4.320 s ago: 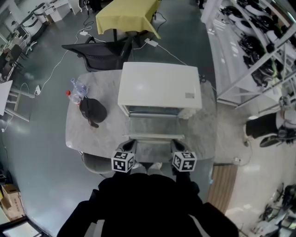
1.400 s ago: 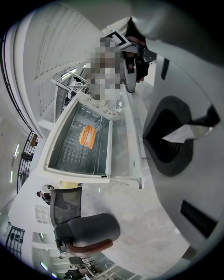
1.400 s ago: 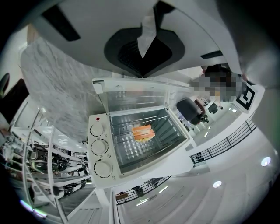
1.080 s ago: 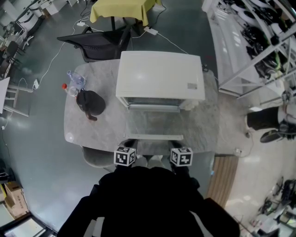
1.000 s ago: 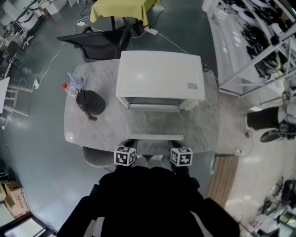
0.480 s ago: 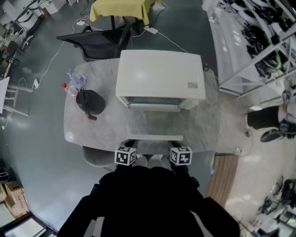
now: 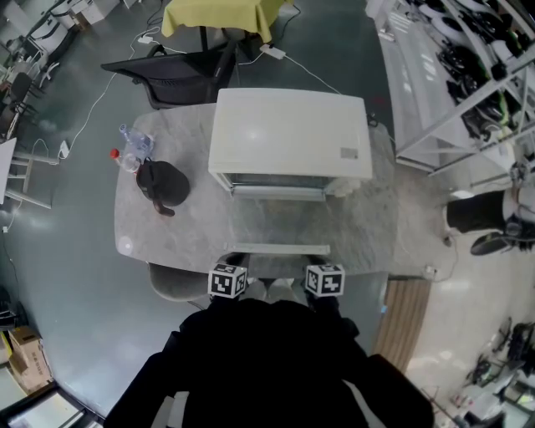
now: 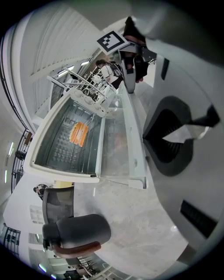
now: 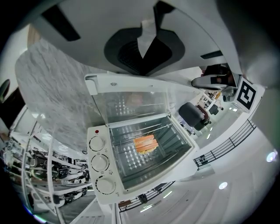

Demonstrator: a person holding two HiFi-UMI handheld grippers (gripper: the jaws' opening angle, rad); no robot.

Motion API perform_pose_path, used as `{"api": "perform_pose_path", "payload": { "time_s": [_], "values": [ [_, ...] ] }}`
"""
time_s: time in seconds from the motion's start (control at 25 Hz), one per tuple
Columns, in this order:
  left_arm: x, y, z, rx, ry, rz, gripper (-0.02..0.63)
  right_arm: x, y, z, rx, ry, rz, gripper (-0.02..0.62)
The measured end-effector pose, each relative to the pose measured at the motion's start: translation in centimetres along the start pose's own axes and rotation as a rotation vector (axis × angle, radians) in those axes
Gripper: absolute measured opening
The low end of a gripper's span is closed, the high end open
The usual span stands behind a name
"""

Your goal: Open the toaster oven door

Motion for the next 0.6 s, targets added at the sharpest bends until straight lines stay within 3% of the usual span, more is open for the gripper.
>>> {"api": "perform_pose_path", "payload": {
  "time_s": [0.6],
  "values": [
    [1.0,0.5,1.5,0.008,0.053,-0.023,0.003,1.1,-0.3,2.0,-0.001,0.051,-0.006,0.003]
  ]
}}
Point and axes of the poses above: the fingertips, and each gripper's own axes: z forward along the fingers, y to its left, x out of its underside, the point moved 2 cm from there along -z, backward along the fingers, and after that the axes turned 12 degrees about y, right-handed, at the moved point
